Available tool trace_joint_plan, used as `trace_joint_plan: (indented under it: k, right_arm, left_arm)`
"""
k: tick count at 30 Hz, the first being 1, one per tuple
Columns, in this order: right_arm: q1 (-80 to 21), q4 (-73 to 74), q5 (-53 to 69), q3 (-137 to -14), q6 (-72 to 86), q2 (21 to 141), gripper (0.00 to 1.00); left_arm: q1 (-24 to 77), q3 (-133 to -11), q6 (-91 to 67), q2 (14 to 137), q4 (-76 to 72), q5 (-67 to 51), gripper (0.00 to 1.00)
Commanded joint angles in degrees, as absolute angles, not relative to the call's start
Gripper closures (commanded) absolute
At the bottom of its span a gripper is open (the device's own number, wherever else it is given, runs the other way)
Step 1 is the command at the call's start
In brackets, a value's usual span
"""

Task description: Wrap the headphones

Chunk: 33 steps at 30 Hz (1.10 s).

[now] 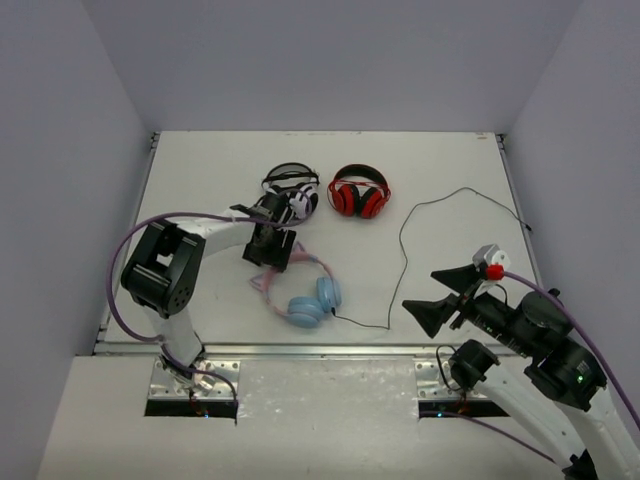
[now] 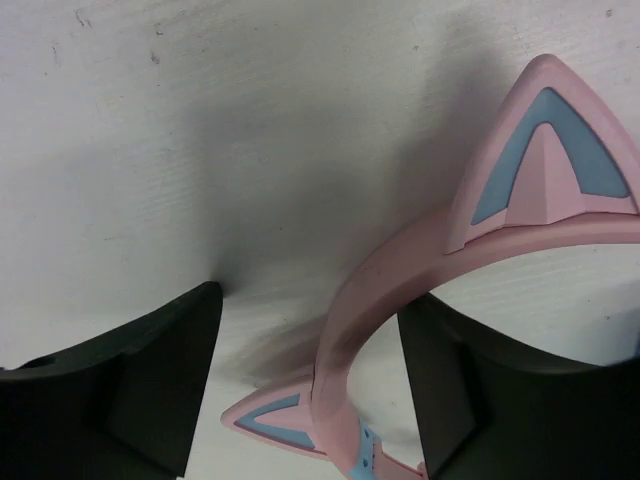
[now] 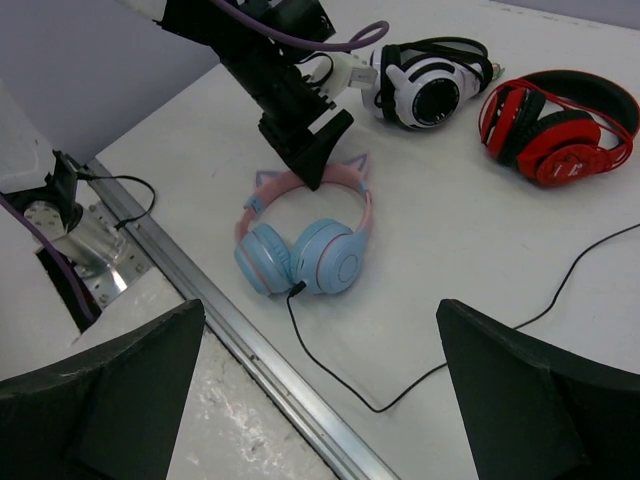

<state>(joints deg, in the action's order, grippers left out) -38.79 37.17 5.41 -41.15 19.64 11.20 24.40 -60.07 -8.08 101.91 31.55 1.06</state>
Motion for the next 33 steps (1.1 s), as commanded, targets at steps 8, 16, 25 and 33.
trace_joint_plan:
  k: [8, 16, 25, 33]
  right_arm:
    - [-38.94, 32.25, 6.07, -38.41, 17.49, 8.09, 0.01]
    - [-38.94, 32.78, 5.89, -39.73, 17.4, 8.44, 0.01]
    - [-38.94, 21.72, 7.56, -34.11, 20.56, 12.21, 0.01]
    - [-38.94, 15.65, 5.98, -35.94, 19.09, 23.88, 0.01]
  left_arm:
    - [29.61, -59.07, -9.58, 104.85, 30.67, 6.15, 0.72]
    - [35.41, -56.87, -13.44, 95.92, 35.5, 11.42, 1.0]
    - [38.85, -51.86, -18.45, 68.4, 35.16, 14.67, 1.0]
    - [38.85, -54.48, -21.35, 54.16, 37.79, 25.92, 1.0]
